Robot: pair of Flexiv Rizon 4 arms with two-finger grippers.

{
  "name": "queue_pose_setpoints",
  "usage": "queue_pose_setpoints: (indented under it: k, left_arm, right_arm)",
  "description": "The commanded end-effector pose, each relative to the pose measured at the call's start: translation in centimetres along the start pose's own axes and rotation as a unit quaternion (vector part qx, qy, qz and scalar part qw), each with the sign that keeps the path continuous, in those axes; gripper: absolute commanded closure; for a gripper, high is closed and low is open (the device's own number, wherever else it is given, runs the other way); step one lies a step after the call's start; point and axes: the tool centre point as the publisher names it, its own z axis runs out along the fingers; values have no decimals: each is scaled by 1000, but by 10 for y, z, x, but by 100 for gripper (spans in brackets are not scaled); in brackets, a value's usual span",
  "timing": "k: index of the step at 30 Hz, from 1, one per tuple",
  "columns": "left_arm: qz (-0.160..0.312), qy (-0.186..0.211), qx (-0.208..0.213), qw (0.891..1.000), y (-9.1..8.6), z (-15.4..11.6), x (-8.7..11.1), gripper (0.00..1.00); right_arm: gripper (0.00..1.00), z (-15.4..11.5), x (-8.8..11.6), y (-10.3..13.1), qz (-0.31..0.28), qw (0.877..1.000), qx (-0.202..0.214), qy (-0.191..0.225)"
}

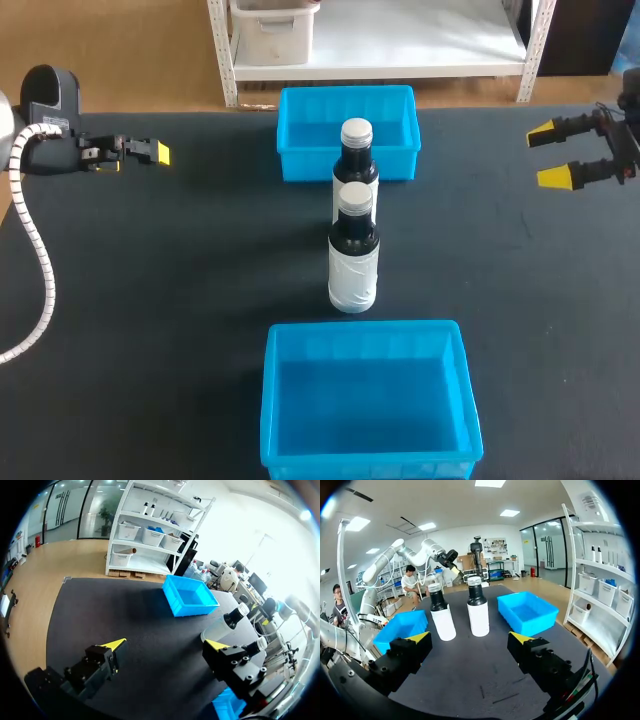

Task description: Pick up the bottle, and place it in the far bin if it is heavy, or in the near bin if it is light.

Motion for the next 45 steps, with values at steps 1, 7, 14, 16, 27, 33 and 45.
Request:
queue_pose_setpoints:
  k: [1,7,14,16,27,33,45]
  left_arm:
    - [0,0,0,1000,0,0,0,0]
    - [0,0,0,1000,0,0,0,0]
    - [0,0,0,1000,0,0,0,0]
    - [0,0,0,1000,0,0,0,0]
    - [0,0,0,1000,0,0,0,0]
    - [0,0,0,1000,0,0,0,0]
    - [0,0,0,1000,0,0,0,0]
  right_arm:
    - [0,0,0,1,0,1000,2,0]
    - [0,2,0,2,-12,1000,11,3]
    - [0,10,5,4,-73,996,47,-4]
    - [0,13,5,6,-86,995,55,-11]
    - [0,28,4,11,-131,989,62,-26]
    - [0,43,-1,16,-138,989,40,-34]
    - [0,78,-11,27,-137,989,13,-57]
